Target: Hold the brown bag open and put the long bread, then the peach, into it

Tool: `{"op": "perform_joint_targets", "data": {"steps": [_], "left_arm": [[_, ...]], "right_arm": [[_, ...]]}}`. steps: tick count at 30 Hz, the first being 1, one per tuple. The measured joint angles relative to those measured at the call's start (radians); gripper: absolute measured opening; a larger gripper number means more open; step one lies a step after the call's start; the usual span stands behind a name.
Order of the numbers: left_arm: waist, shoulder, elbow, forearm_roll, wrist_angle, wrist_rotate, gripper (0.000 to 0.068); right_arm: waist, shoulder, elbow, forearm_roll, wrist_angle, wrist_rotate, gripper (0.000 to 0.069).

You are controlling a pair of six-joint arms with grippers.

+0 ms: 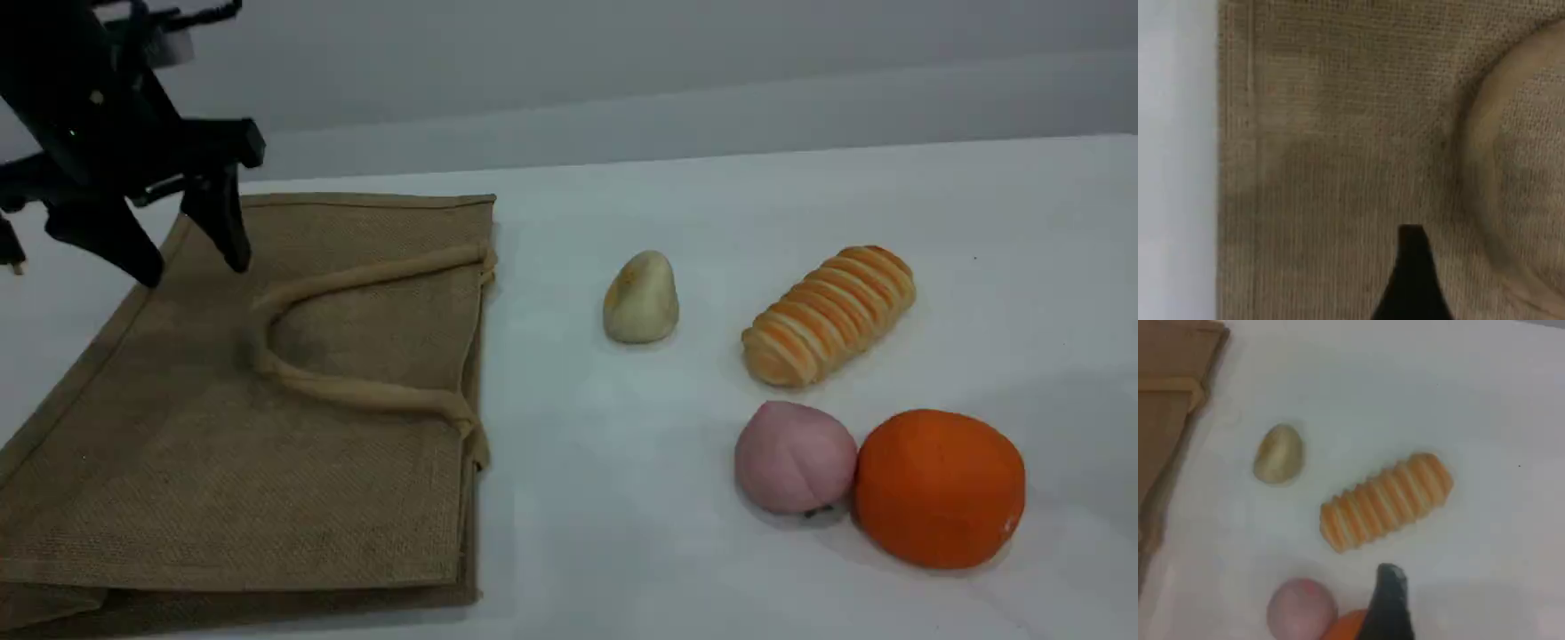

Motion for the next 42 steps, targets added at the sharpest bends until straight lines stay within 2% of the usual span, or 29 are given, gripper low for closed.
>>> {"op": "perform_joint_targets", "data": {"steps": [7,16,26,29,32,39,42], "left_arm": [[0.0,0.081,-0.005,-0.002,-0.025,-0.005,0.0492],[0.0,0.163,-0.047,-0.071,-0.073,0.003,0.0492],[0.0,0.198,-0.054,-0.068,-0.085,0.027,0.0479],[0.0,0.198,-0.054,-0.066,-0.085,0.028,0.0444],[0.0,0.198,-0.054,-0.066,-0.094,0.048,0.038],[0.0,0.198,-0.054,-0.069,-0.099,0.085,0.0164],[0.0,0.198,-0.054,-0.069,-0.101,0.088,0.0099]], "right_arm": [[0.0,0.0,0.0,-0.002,0.0,0.0,0.0549],[0.0,0.0,0.0,-0.002,0.0,0.0,0.0549],[0.0,0.0,0.0,-0.012,0.001,-0.001,0.0549],[0.0,0.0,0.0,-0.017,0.001,-0.001,0.0549],[0.0,0.0,0.0,-0.018,0.001,-0.001,0.0549],[0.0,0.0,0.0,-0.018,0.001,-0.001,0.0549],[0.0,0.0,0.0,-0.018,-0.007,-0.003,0.0549]]}}
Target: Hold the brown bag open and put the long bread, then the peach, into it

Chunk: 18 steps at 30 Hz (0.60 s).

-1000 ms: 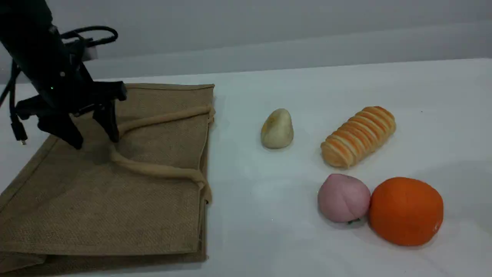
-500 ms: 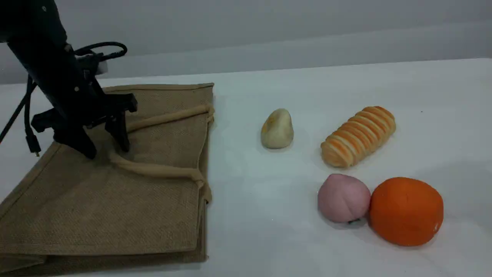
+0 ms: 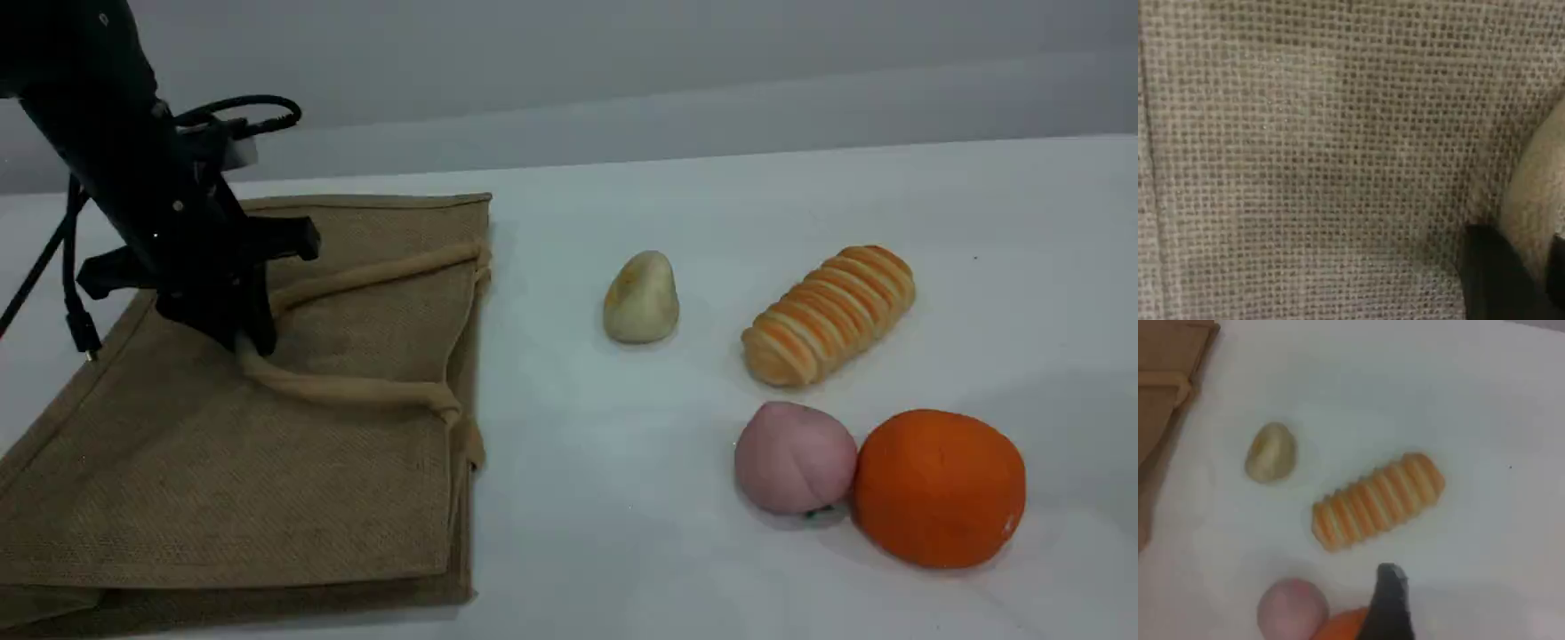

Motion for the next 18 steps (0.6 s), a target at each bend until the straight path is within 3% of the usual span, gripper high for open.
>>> {"op": "perform_joint_targets", "data": {"steps": [9,18], "left_arm": [[0.0,-0.062,-0.05,0.002,0.087,0.119,0.0096],[0.0,-0.127,-0.292,0.002,0.408,0.244,0.0096]], "right_arm": [[0.0,0.0,0.0,0.04,-0.026,0.001,0.0549],[0.0,0.068,0.0,0.061,-0.019,-0.001,0.0549]]}}
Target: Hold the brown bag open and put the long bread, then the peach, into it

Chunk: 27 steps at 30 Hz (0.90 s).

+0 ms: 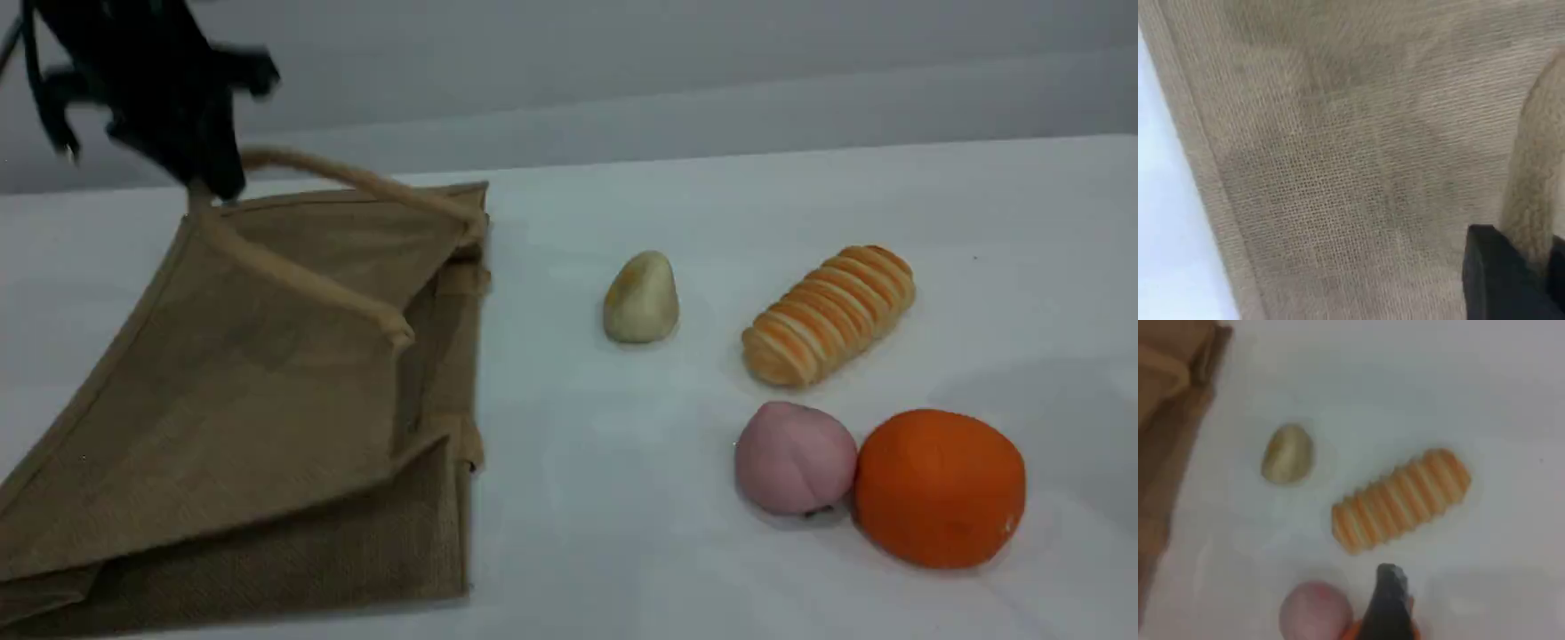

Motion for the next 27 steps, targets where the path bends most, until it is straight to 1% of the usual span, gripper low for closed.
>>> {"op": "perform_joint_targets", "data": {"steps": [3,6,12,14,17,22,25,27], "left_arm": [[0.0,-0.008,-0.1,0.0,0.116,0.028,0.0096],[0.0,-0.007,-0.193,0.0,0.187,0.044,0.0096],[0.0,-0.007,-0.352,-0.013,0.192,0.09,0.0096],[0.0,-0.007,-0.393,-0.052,0.191,0.121,0.0096],[0.0,-0.007,-0.425,-0.136,0.189,0.204,0.0096],[0.0,-0.007,-0.425,-0.31,0.189,0.364,0.0096],[0.0,-0.007,-0.425,-0.396,0.188,0.444,0.0096],[0.0,-0.007,-0.425,-0.433,0.188,0.474,0.0096]], "right_arm": [[0.0,0.032,0.0,0.021,0.001,0.0,0.0549],[0.0,0.067,0.0,0.035,0.001,-0.005,0.0549],[0.001,0.134,0.0,0.077,0.001,-0.005,0.0549],[0.001,0.154,0.0,0.077,0.001,-0.005,0.0549],[0.001,0.179,0.0,0.077,0.002,-0.005,0.0549],[0.001,0.223,0.0,0.129,0.004,-0.006,0.0549],[0.001,0.252,0.0,0.16,0.004,-0.018,0.0549],[0.001,0.273,0.0,0.162,0.004,-0.023,0.0549]]}}
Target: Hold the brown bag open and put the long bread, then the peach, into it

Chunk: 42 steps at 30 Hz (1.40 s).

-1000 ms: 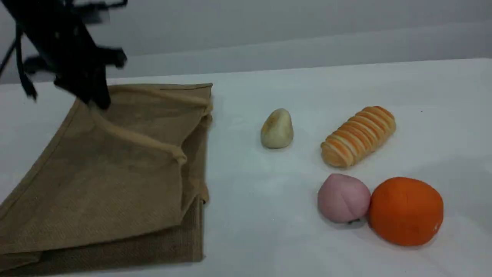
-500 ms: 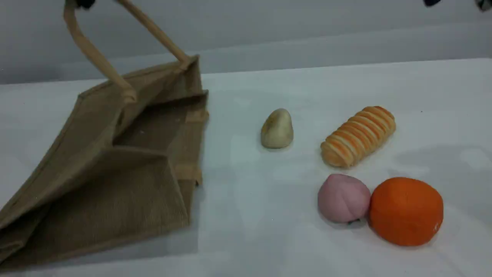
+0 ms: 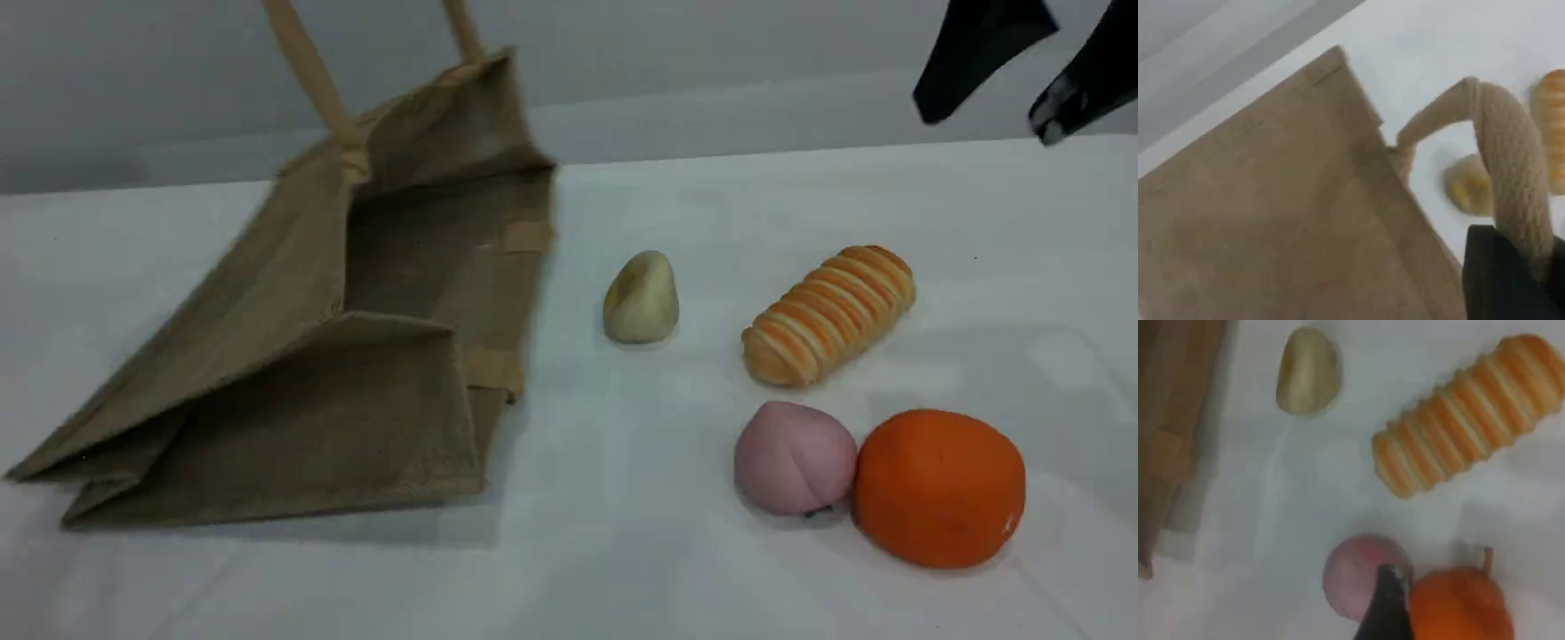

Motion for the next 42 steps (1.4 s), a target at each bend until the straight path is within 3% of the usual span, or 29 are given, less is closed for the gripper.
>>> {"op": "perform_joint_targets", "data": {"steps": [10,17,26,42], "left_arm": [[0.0,-0.065,0.0,-0.018,-0.001,0.087,0.0095],[0.0,-0.106,-0.001,-0.072,-0.001,0.088,0.0095],[0.0,-0.106,-0.001,-0.072,-0.001,0.088,0.0095],[0.0,-0.106,-0.001,-0.071,-0.002,0.088,0.0095]], "right_arm": [[0.0,0.124,-0.027,0.054,-0.013,-0.01,0.0549],[0.0,0.21,-0.1,0.113,-0.003,-0.01,0.0549],[0.0,0.312,-0.141,0.242,-0.013,-0.008,0.0549],[0.0,0.531,-0.254,0.271,-0.03,0.058,0.0549]]}}
